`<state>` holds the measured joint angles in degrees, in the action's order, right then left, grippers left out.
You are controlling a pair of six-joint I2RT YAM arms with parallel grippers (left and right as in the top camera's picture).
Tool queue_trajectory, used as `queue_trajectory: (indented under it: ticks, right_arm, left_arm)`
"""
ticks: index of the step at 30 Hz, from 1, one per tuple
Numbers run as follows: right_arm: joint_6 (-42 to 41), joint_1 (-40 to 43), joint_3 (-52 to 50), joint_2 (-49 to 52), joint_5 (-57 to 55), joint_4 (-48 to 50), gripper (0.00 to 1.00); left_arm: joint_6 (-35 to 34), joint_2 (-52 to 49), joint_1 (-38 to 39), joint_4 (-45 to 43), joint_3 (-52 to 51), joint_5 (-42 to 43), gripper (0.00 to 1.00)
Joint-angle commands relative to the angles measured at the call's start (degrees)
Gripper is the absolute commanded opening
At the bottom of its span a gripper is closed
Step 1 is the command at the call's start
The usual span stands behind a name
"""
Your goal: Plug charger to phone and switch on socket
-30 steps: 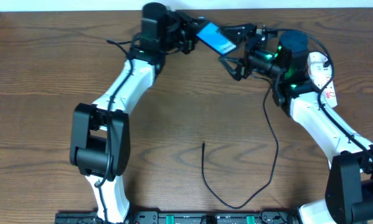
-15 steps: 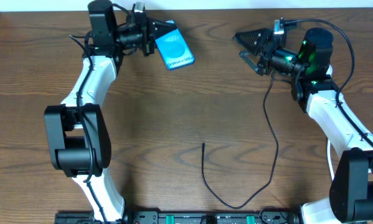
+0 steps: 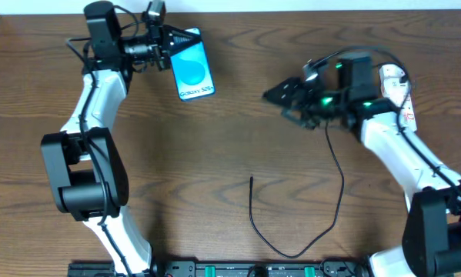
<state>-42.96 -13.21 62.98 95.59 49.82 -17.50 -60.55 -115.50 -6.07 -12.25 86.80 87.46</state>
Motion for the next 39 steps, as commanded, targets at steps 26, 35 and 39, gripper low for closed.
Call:
queue_trajectory:
  ticks: [26,35,39]
  right_arm:
    - [-17.5,-30.3,0.1,9.1,-37.2,-22.6,0.99]
    - [-17.4,-30.3,0.1,14.3,-36.1,-22.2,0.79]
    - [-17.5,-30.3,0.1,14.3,-36.2,-22.2,0.56]
  left_arm:
    - [1.9,1.7,-1.6,-0.3,-0.4,2.7,0.07]
    - [3.6,1.7,-1.6,-0.3,-0.4,2.7,0.07]
    - [3.6,1.7,-1.6,-0.3,-0.4,2.7,0.08]
